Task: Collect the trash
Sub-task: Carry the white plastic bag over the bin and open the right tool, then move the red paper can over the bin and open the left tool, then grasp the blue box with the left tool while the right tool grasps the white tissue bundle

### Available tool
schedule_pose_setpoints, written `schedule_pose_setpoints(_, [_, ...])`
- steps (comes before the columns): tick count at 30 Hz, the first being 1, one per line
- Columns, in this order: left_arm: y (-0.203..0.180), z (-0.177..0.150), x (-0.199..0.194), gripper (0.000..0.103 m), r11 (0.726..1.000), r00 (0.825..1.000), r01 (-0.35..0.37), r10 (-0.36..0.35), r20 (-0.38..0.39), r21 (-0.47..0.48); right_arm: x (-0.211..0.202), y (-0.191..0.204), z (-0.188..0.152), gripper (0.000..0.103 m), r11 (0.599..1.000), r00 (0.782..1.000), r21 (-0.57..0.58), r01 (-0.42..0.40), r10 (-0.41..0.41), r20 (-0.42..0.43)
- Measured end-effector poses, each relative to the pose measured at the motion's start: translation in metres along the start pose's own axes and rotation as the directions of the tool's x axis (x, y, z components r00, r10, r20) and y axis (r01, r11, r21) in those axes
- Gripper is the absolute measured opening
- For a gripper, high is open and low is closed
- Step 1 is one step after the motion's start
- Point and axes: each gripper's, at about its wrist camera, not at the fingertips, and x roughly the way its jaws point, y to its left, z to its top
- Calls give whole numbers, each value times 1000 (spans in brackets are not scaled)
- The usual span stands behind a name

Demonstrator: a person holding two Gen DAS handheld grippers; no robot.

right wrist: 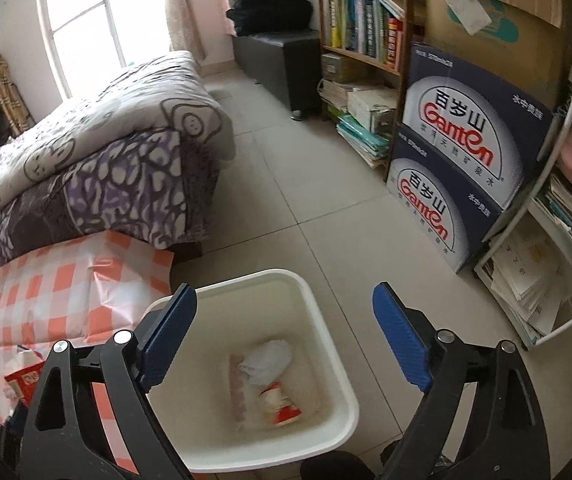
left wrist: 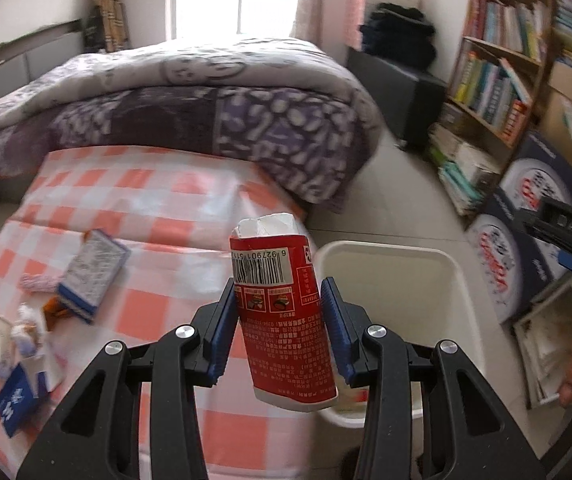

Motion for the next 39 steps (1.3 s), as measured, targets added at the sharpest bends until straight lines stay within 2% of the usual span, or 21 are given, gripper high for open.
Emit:
schedule_pose_setpoints(2, [-15,0,2,43,999,999,36,-36,-7,20,1,-6,1,87,1000,1000,8,5,-5,-2])
schedule_pose_setpoints(8, [-48,-2,9,44,994,996,88,-87,-16,68,2,-28,4,89,999,1000,38,29,-29,3])
schedule_pose_setpoints(9, [-52,-2,10,47,993,995,99,-98,-18,70,2,-33,5,89,998,999,45,34,-35,6])
schedule_pose_setpoints(10, [-55,-2,11,63,992,994,107,-106,-17,71,1,-35,5,90,998,999,48,37,-37,7])
schedule_pose_setpoints(11, [-57,-2,11,74,991,994,113,-112,-14,67,2,-38,5,91,998,999,51,41,-42,8])
schedule_pose_setpoints(14, [-61,-1,10,76,990,991,130,-130,-9,62,3,-43,5,92,997,999,60,43,-43,2])
schedule_pose_setpoints(19, [-54,-6,9,79,995,997,75,-73,-28,71,1,-37,5,94,998,1000,62,22,-22,-6])
schedule_pose_setpoints(26, [-16,-15,2,81,999,998,-26,28,-56,37,-3,-4,-6,94,1000,999,2,-29,29,-27])
schedule_pose_setpoints(31, [23,-24,-8,83,991,989,-127,129,-69,40,-11,30,-20,94,994,997,-84,-69,66,-33])
schedule_pose_setpoints(39, [92,-38,-27,83,972,967,-236,235,-100,10,-30,88,-50,94,959,988,-235,-157,151,-42])
